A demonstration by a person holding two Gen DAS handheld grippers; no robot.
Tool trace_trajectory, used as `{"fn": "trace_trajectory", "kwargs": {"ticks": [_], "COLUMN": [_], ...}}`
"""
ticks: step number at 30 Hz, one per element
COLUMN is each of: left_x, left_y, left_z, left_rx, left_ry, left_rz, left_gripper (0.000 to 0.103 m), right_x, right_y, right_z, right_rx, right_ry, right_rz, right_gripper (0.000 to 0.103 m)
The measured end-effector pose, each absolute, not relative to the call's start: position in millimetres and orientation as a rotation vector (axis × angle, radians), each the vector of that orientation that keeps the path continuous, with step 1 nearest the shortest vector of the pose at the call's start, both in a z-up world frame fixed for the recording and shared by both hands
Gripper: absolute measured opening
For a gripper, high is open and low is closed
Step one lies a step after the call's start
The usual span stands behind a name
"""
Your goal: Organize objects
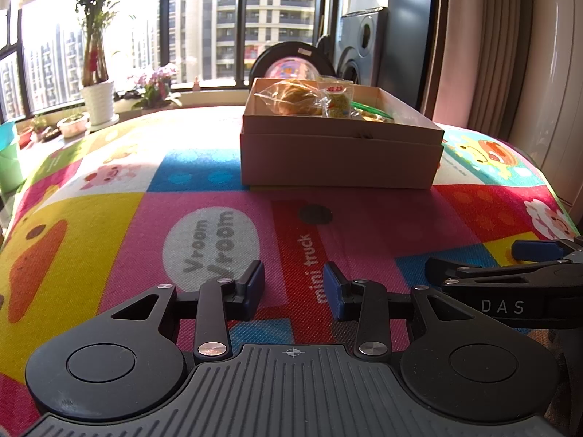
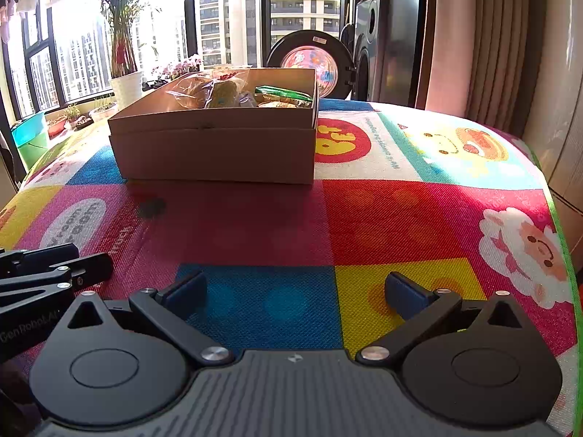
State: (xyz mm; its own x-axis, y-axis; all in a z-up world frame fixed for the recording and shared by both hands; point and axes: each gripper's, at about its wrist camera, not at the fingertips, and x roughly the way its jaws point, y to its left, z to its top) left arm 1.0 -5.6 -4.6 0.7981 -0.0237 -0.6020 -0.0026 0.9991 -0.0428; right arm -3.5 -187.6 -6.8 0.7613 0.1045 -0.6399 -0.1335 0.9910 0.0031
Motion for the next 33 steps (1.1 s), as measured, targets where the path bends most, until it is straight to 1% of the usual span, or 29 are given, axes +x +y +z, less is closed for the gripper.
{"fn": "trace_trajectory", "kwargs": {"ticks": [33], "left_x": [0.2], "left_y": [-5.0], "left_z": [-4.0], "left_rx": [-0.043], "left_ry": [0.647], "left_rz": [-0.011], "left_gripper": [0.04], "right_x": [-2.7], "right_y": [-187.3], "right_z": [-7.3], "right_rx": [-0.041], "right_ry": [0.694], "right_rz": [0.128], "right_gripper": [0.103]}}
